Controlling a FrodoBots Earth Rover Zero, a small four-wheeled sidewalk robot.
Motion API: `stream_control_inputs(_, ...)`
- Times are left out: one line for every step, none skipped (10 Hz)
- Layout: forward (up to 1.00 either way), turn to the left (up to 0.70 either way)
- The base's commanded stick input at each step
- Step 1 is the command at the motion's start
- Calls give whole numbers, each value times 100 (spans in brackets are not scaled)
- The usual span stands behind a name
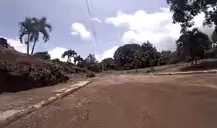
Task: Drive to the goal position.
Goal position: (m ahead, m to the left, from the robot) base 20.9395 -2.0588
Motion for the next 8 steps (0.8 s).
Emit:
stream_control_inputs(70, 0)
stream_control_inputs(70, 0)
stream_control_inputs(70, 0)
stream_control_inputs(70, 0)
stream_control_inputs(70, 0)
stream_control_inputs(70, 0)
stream_control_inputs(70, 0)
stream_control_inputs(70, 0)
